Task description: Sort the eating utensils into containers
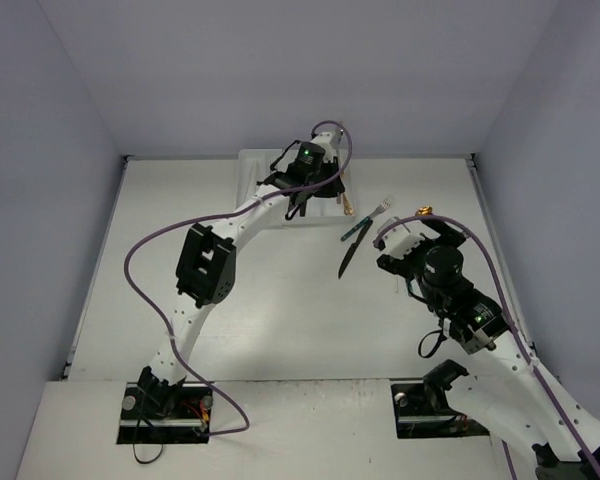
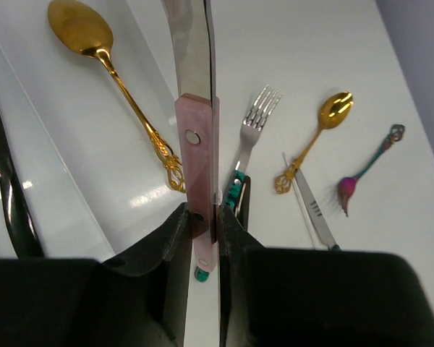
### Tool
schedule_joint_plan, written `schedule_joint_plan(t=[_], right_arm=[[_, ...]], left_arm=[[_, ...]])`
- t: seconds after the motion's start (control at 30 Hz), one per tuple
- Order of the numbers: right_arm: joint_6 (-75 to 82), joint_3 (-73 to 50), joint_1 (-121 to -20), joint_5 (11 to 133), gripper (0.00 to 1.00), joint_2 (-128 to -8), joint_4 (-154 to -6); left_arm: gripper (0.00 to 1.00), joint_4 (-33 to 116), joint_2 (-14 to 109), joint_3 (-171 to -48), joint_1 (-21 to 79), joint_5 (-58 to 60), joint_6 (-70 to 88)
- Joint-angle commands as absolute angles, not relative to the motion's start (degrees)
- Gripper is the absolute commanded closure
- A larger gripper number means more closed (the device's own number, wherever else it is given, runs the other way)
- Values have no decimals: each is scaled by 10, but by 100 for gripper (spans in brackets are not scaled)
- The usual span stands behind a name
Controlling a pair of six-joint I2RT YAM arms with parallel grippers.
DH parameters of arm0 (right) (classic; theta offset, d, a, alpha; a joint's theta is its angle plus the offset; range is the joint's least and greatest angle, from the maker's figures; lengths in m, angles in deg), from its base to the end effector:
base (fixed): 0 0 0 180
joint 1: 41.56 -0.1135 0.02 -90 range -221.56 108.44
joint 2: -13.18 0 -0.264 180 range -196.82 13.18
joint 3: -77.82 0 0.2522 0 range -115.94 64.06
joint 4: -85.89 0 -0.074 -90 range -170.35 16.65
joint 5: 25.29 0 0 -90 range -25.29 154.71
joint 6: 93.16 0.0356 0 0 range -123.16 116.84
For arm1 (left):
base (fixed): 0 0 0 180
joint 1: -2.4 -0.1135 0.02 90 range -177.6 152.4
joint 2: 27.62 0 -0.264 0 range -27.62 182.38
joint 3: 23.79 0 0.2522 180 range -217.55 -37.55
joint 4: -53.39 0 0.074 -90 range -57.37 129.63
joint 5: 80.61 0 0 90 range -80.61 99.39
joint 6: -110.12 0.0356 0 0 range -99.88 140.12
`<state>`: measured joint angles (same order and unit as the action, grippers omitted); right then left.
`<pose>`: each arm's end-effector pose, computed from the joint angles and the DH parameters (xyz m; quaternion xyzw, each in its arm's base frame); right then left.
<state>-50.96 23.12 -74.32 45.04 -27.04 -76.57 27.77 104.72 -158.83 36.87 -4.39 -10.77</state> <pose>0.1494 0.0819 0.3413 -0.3727 0.6215 -0.2116 0.6558 0.4484 -0.3181 0.2782 0.0921 0.8250 -0.3803 0.4077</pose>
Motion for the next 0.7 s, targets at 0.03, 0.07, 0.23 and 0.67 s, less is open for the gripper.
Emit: schedule_joint_plan(t=[0.03,0.07,0.23,0.67], right_arm=[[-306,155,-741,391,9,-303,-692],[-298,150,-727,403,8,-302,-680],[-275,124,-712,420,6,-299,-662],[-264,103,-710,445,5,-306,-635]], left_arm=[[100,277,1059,-1657,365,19,-72],[100,276,1063,-1656,364,15,-73],[100,285,1089,-1658,361,7,-67],[100,284,1141,-1684,360,-20,-67]])
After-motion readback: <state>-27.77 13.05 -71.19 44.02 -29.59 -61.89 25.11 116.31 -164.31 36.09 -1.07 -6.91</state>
